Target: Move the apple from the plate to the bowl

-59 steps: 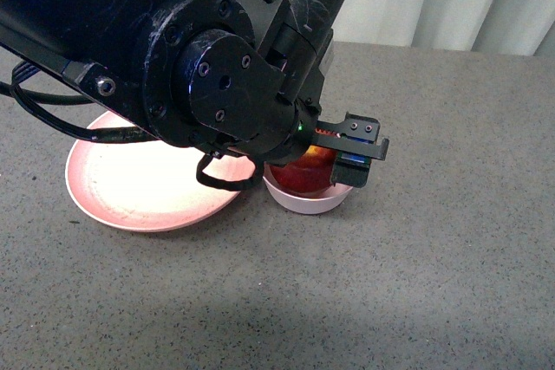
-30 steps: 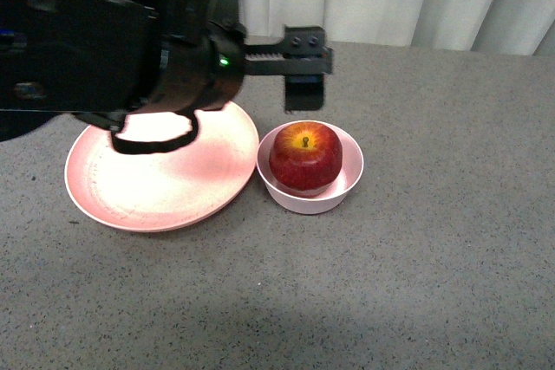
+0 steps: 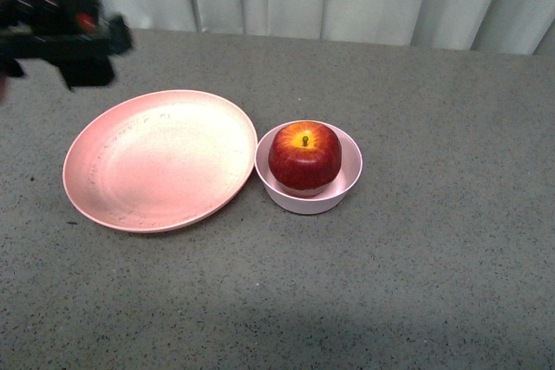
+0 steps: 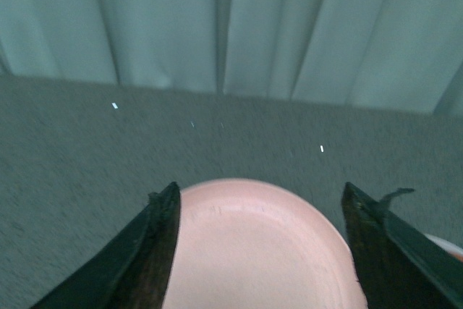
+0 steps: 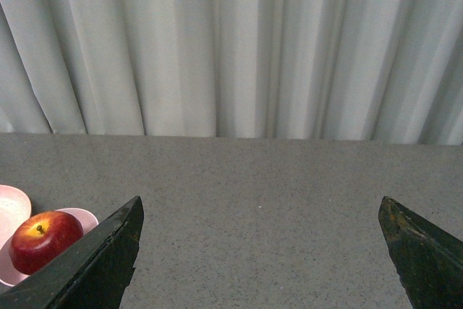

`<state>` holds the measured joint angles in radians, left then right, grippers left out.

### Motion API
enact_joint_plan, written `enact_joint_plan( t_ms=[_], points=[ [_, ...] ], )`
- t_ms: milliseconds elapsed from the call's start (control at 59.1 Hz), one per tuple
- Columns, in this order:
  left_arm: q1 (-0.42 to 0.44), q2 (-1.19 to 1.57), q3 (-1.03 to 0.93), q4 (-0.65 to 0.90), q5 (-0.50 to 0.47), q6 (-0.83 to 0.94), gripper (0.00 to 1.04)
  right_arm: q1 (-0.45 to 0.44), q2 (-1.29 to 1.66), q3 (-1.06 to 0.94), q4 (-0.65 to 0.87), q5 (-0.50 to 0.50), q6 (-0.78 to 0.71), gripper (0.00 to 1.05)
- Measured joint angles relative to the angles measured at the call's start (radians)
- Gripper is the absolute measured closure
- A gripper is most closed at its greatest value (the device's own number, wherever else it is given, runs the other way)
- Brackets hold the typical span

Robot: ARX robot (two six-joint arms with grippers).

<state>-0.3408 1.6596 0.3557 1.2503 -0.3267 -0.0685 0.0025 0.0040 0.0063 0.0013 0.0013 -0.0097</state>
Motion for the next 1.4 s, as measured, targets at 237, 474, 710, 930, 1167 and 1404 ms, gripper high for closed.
enact_joint_plan(
  t_ms=[237,474,710,930,1167,1404],
  points=[
    [0.101,-0.240,-0.148,-0.071,0.093,0.048,0.83,0.000,0.000,0.000,0.000,-0.003,0.000,0.09],
    [0.185,-0.520,-0.252,-0.230,0.179,0.060,1.01,0.000,0.000,0.000,0.000,-0.002,0.000,0.09],
    [0.243,-0.739,-0.312,-0.388,0.231,0.060,1.01,0.000,0.000,0.000,0.000,-0.003,0.000,0.09],
    [0.337,-0.914,-0.335,-0.533,0.320,0.061,1.01,0.000,0.000,0.000,0.000,-0.002,0.000,0.09],
    [0.338,-1.086,-0.336,-0.686,0.324,0.061,1.01,0.000,0.000,0.000,0.000,-0.002,0.000,0.09],
    [0.338,-1.217,-0.337,-0.808,0.324,0.061,1.01,0.000,0.000,0.000,0.000,-0.003,0.000,0.09]
  ],
)
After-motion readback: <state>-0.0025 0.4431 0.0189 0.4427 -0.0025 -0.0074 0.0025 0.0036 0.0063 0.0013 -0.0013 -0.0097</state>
